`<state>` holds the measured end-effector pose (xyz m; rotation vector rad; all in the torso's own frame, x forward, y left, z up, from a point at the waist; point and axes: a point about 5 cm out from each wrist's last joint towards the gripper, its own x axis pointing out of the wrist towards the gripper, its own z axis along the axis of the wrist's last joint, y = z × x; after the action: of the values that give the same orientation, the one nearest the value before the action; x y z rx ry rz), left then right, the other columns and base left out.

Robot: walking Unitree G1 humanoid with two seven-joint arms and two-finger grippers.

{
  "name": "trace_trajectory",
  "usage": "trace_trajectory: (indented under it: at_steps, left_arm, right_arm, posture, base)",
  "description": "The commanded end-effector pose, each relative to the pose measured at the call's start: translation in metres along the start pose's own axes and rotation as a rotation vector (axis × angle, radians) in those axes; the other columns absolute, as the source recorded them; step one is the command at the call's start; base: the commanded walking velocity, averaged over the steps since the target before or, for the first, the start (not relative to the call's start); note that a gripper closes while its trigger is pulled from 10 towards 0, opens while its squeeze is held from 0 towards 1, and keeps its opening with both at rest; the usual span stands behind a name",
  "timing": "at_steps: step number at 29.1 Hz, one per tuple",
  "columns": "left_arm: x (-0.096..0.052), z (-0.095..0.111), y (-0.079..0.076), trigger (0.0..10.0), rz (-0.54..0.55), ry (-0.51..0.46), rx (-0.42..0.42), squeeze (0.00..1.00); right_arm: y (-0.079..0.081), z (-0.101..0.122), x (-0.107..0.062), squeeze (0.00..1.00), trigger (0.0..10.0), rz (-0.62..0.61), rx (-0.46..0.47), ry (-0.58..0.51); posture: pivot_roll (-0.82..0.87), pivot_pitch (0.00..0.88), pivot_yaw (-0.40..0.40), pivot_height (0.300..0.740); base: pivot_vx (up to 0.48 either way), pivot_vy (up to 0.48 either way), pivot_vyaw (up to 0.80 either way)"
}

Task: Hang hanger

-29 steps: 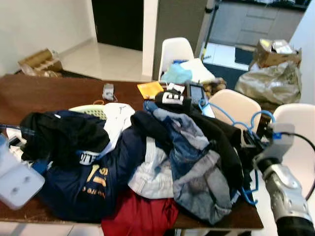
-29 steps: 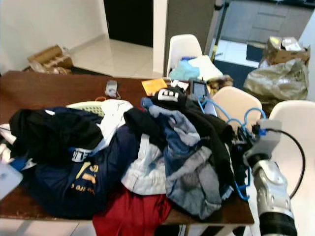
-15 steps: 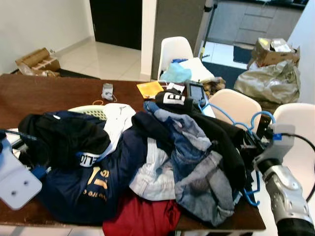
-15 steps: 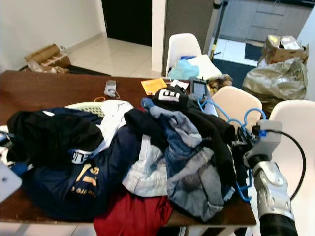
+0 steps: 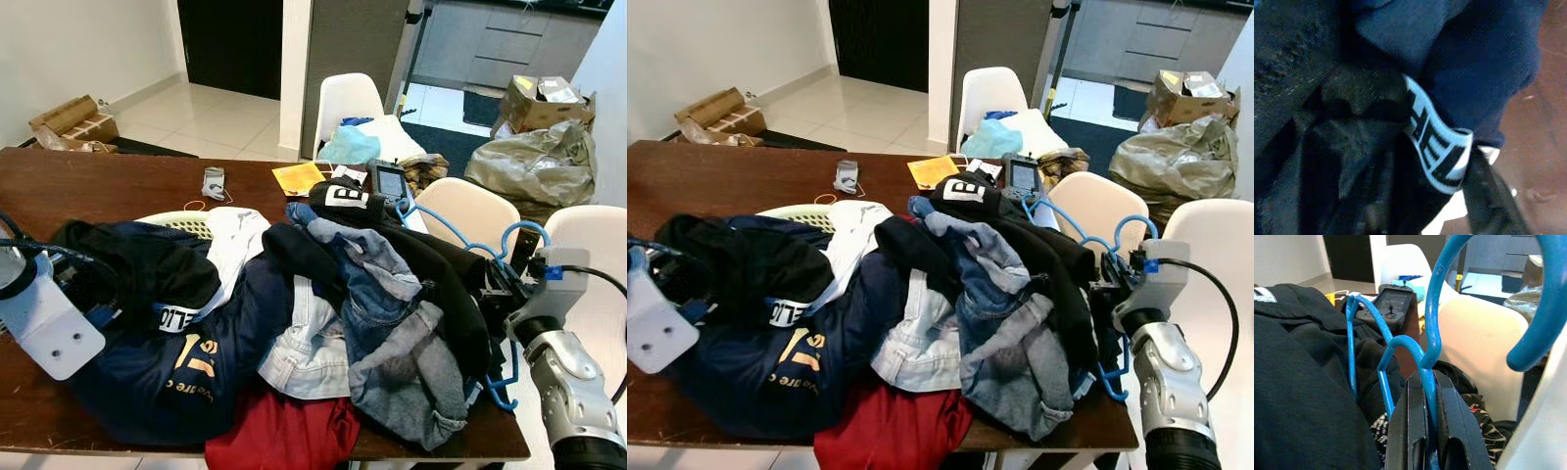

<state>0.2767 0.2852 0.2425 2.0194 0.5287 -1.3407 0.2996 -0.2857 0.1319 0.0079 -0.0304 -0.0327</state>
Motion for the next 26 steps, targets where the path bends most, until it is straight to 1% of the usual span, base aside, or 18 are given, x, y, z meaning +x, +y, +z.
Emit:
trace_trajectory:
  at_steps: [1, 5, 9, 11, 12, 13, 14, 16, 18, 19, 20, 21, 22, 23, 26]
  left_arm:
    - [0.008, 0.002, 0.004, 0.0, 0.003, -0.016, 0.015, 0.00]
    - [0.008, 0.002, 0.004, 0.0, 0.003, -0.016, 0.015, 0.00]
    - [0.011, -0.001, 0.008, 0.0, 0.019, -0.025, 0.020, 0.00]
    - [0.009, -0.004, 0.014, 0.0, 0.060, -0.037, 0.005, 0.00]
    - [0.009, -0.004, 0.014, 0.0, 0.060, -0.037, 0.005, 0.00]
    - [0.007, -0.006, 0.017, 0.0, 0.089, -0.045, -0.001, 0.00]
    - [0.007, -0.006, 0.017, 0.0, 0.089, -0.045, -0.001, 0.00]
    - [-0.005, -0.003, 0.033, 0.0, 0.209, -0.141, -0.069, 0.00]
    - [-0.005, -0.003, 0.033, 0.0, 0.209, -0.141, -0.069, 0.00]
    - [-0.018, 0.000, 0.046, 0.0, 0.301, -0.224, -0.122, 0.00]
    - [-0.018, 0.000, 0.046, 0.0, 0.301, -0.224, -0.122, 0.00]
    - [-0.033, 0.004, 0.059, 0.0, 0.391, -0.320, -0.175, 0.00]
    - [-0.033, 0.004, 0.059, 0.0, 0.391, -0.320, -0.175, 0.00]
    - [-0.048, 0.006, 0.070, 0.0, 0.470, -0.405, -0.217, 0.00]
    - [-0.048, 0.006, 0.070, 0.0, 0.470, -0.405, -0.217, 0.00]
  right_arm:
    - [-0.001, -0.016, -0.006, 0.00, 10.0, -0.013, 0.014, 0.075]
    - [-0.001, -0.016, -0.006, 0.00, 10.0, -0.013, 0.014, 0.075]
    - [-0.002, -0.015, -0.006, 0.00, 10.0, -0.015, 0.014, 0.073]
    - [-0.001, -0.015, -0.006, 0.00, 10.0, -0.014, 0.016, 0.073]
    - [-0.001, -0.015, -0.006, 0.00, 10.0, -0.014, 0.016, 0.073]
    - [0.000, -0.015, -0.006, 0.00, 10.0, -0.013, 0.016, 0.074]
    - [0.000, -0.015, -0.006, 0.00, 10.0, -0.013, 0.016, 0.074]
    - [0.000, -0.015, -0.005, 0.00, 10.0, -0.012, 0.018, 0.075]
    - [0.000, -0.015, -0.005, 0.00, 10.0, -0.012, 0.018, 0.075]
    - [0.001, -0.015, -0.005, 0.00, 10.0, -0.012, 0.018, 0.074]
    - [0.001, -0.015, -0.005, 0.00, 10.0, -0.012, 0.018, 0.074]
    - [0.001, -0.015, -0.006, 0.00, 10.0, -0.012, 0.018, 0.074]
    - [0.001, -0.015, -0.006, 0.00, 10.0, -0.012, 0.018, 0.074]
    - [0.001, -0.016, -0.006, 0.00, 10.0, -0.012, 0.020, 0.074]
    - [0.001, -0.016, -0.006, 0.00, 10.0, -0.012, 0.020, 0.074]
  posture:
    - [0.08, 0.021, -0.033, 0.740]
    - [0.08, 0.021, -0.033, 0.740]
    - [0.08, 0.022, -0.031, 0.740]
    - [0.08, 0.023, -0.032, 0.740]
    - [0.08, 0.023, -0.032, 0.740]
    - [0.08, 0.023, -0.031, 0.740]
    - [0.08, 0.023, -0.031, 0.740]
    - [0.09, 0.024, -0.031, 0.740]
    - [0.09, 0.024, -0.031, 0.740]
    - [0.08, 0.024, -0.030, 0.740]
    - [0.08, 0.024, -0.030, 0.740]
    - [0.08, 0.024, -0.029, 0.740]
    - [0.08, 0.024, -0.029, 0.740]
    - [0.09, 0.023, -0.029, 0.740]
    - [0.09, 0.023, -0.029, 0.740]
  base:
    - [0.000, 0.000, 0.00]
    - [0.000, 0.000, 0.00]
    - [0.000, 0.000, 0.00]
    - [0.000, 0.000, 0.00]
    - [0.000, 0.000, 0.00]
    - [0.000, 0.000, 0.00]
    - [0.000, 0.000, 0.00]
    - [0.000, 0.000, 0.00]
    - [0.000, 0.000, 0.00]
    - [0.000, 0.000, 0.00]
    - [0.000, 0.000, 0.00]
    - [0.000, 0.000, 0.00]
    - [0.000, 0.000, 0.00]
    - [0.000, 0.000, 0.00]
    - [0.000, 0.000, 0.00]
